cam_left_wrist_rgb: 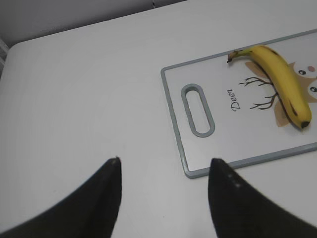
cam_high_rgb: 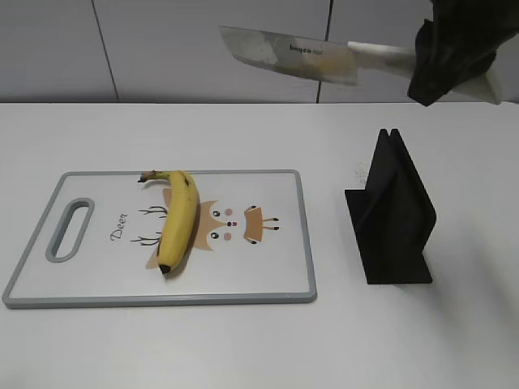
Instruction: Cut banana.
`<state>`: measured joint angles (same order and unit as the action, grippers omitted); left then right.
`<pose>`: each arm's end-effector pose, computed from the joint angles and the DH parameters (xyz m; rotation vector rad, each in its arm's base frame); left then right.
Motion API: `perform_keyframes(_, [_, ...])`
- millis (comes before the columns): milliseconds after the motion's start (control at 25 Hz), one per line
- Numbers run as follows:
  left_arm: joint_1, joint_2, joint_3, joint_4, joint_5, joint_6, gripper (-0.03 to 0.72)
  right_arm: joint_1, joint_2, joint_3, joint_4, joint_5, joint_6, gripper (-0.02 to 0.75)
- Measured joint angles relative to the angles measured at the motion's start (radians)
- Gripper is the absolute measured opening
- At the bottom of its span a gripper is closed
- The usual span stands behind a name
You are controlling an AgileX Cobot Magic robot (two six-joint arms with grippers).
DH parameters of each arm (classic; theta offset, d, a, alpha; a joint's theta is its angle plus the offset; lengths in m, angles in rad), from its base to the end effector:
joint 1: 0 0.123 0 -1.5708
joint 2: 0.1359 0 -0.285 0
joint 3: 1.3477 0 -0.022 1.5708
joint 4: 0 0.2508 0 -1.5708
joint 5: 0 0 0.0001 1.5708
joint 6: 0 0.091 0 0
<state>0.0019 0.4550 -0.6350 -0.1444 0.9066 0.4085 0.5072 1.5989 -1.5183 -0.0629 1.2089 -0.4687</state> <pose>0.0722 -0.0102 0.3156 0.4099 2.1624 0.0544 0.2909 0.1555 0.3431 -1.3129 2.4403 -0.0773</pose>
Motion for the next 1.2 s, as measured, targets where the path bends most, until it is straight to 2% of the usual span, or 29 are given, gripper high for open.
perform_keyframes(160, [0.0, 0.076, -0.025, -0.053, -0.004, 0.061, 0.562, 0.0, 0.032, -0.015, 0.023, -0.004, -0.111, 0.174])
perform_keyframes(320, [0.0, 0.145, -0.061, -0.121, 0.006, 0.138, 0.609, 0.0, 0.053, -0.017, 0.1, -0.004, -0.263, 0.174])
perform_keyframes(640, [0.0, 0.333, -0.191, -0.195, 0.12, 0.408, 0.608, 0.0, 0.095, -0.018, 0.168, -0.028, -0.389, 0.174])
perform_keyframes(1040, [0.0, 0.569, -0.388, -0.302, 0.202, 0.638, 0.589, 0.0, 0.15, -0.018, 0.476, -0.175, -0.645, 0.174])
perform_keyframes(1200, [0.0, 0.668, -0.454, -0.344, 0.225, 0.763, 0.589, 0.0, 0.184, -0.018, 0.578, -0.181, -0.773, 0.174])
